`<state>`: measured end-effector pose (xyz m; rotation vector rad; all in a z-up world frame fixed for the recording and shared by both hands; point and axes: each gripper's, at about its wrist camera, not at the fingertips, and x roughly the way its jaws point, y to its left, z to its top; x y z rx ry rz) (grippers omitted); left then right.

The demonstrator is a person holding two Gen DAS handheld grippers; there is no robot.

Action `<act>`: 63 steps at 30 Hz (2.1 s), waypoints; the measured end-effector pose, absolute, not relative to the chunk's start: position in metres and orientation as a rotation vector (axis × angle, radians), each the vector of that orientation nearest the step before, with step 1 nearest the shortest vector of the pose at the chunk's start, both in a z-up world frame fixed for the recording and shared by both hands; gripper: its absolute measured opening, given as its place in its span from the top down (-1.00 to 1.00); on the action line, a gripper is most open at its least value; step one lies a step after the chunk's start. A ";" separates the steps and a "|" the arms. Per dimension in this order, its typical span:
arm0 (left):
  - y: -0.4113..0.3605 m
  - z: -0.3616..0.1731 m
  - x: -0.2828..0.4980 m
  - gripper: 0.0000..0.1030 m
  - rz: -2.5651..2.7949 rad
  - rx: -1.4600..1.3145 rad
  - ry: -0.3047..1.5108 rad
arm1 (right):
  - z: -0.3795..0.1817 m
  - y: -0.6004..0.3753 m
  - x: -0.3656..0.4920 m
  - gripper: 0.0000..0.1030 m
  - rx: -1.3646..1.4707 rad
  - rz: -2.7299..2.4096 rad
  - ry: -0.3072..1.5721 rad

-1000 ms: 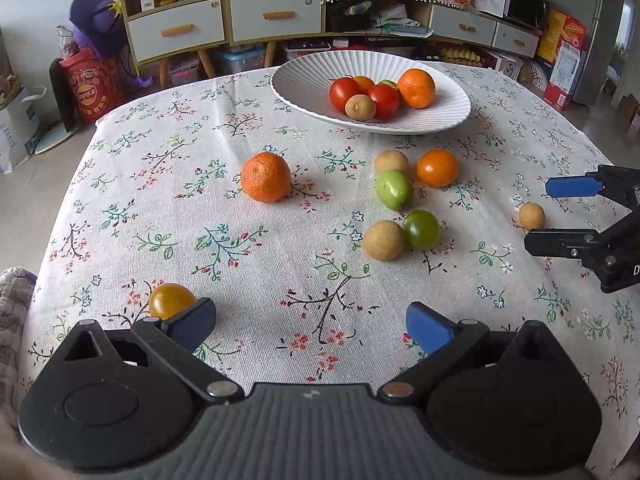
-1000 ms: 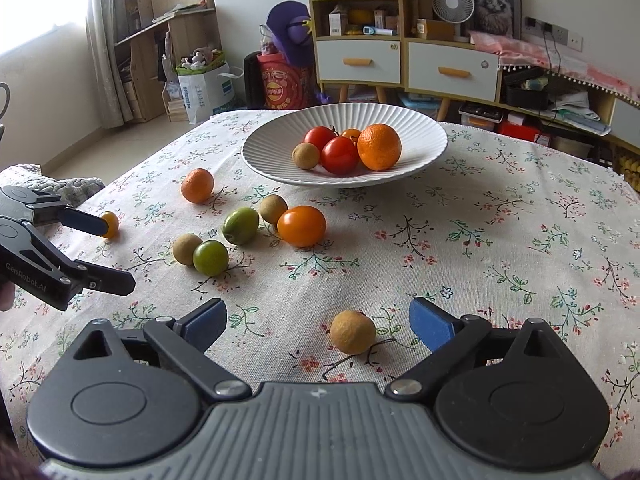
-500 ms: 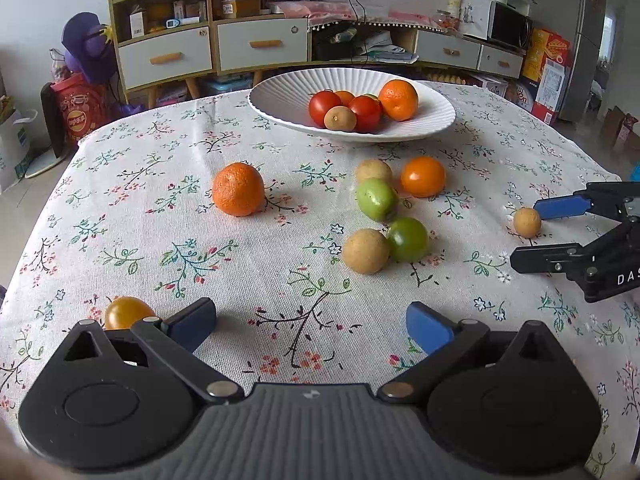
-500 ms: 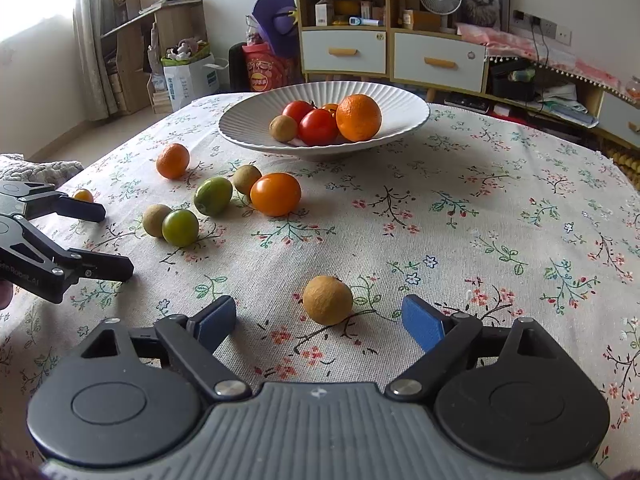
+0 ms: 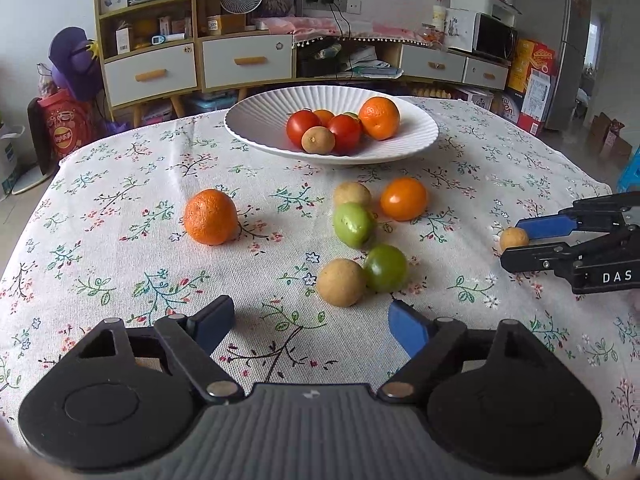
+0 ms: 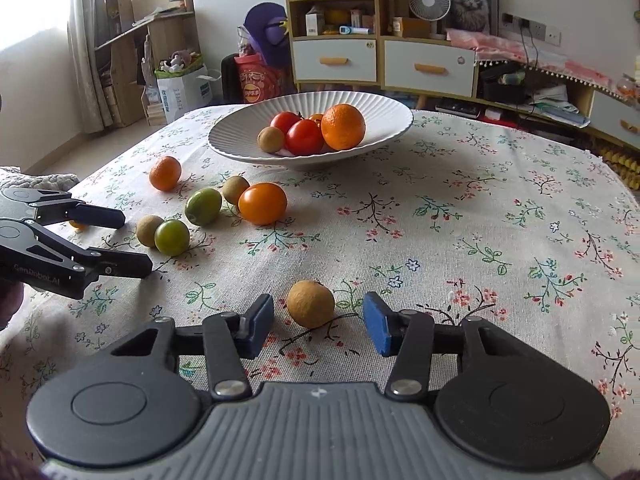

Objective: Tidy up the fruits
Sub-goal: 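Grasp a tan round fruit with the right tool while the left tool grasps a brown kiwi, then carry both fruits into the white plate and open both tools to release them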

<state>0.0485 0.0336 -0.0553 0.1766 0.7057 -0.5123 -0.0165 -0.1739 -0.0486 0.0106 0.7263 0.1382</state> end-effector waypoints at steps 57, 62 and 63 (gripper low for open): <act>0.025 -0.021 0.064 0.51 -0.466 0.086 0.695 | -0.014 -0.180 0.008 0.56 0.073 0.196 0.660; 0.018 -0.013 0.073 0.51 -0.452 0.061 0.694 | -0.009 -0.181 0.019 0.56 0.065 0.198 0.641; 0.016 -0.011 0.075 0.51 -0.450 0.054 0.691 | -0.008 -0.181 0.020 0.56 0.062 0.200 0.639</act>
